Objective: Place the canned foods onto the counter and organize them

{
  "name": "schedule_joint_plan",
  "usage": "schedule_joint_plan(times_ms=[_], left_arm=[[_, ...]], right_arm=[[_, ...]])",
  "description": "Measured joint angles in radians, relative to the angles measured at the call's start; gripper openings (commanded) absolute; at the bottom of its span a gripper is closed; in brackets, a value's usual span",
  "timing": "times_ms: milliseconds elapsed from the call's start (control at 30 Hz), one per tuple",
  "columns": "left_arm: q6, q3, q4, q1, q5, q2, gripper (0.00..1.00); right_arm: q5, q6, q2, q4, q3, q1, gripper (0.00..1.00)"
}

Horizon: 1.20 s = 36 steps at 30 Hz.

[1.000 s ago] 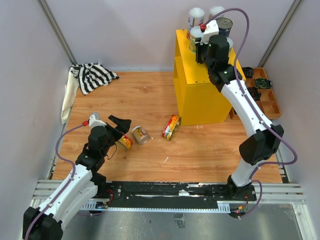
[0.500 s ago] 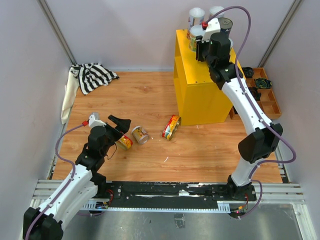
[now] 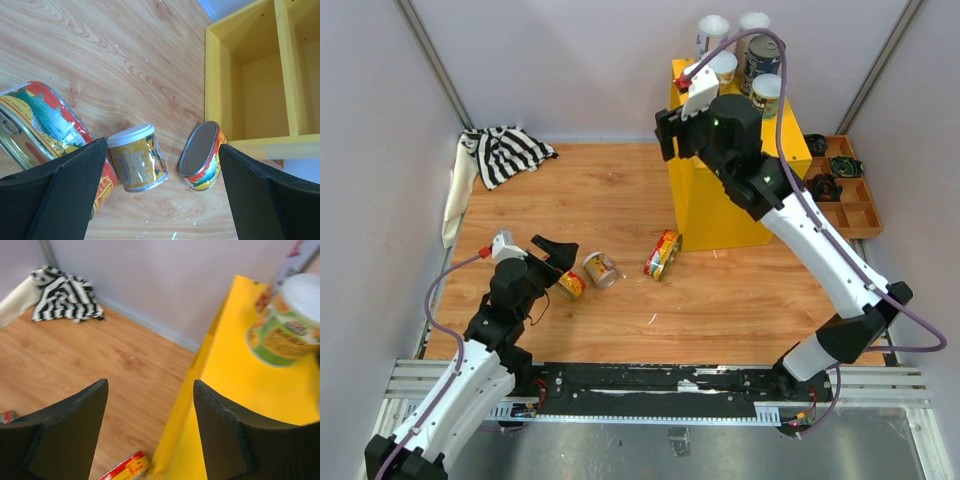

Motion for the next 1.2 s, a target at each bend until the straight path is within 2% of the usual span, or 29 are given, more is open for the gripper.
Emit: schedule_joint_plan(times_ms=[167,400,800,1200], left_arm=[[-0.011,0.0,-0.054,0.0,-0.008,-0.069,0.98],[-0.012,0.0,-0.116,0.0,-0.022,-0.09,0.98],[-0.011,0.011,-0.203,0.001,-0.043,-0.145,0.99],[-0.011,0.012,-0.219,0.001,-0.049,-0.158,0.98]], right_arm=[[-0.007,0.015,-0.045,-0.055,-0.03,0.143,0.74],[-0.049,0.087,0.014,-0.14,-0.079,0.249,0.81],[-0.234,0.224,0.251,-0.206,-0.126,0.291,0.89],[-0.296,0.254,0.468,-0.272,-0.062,0.332,0.9]])
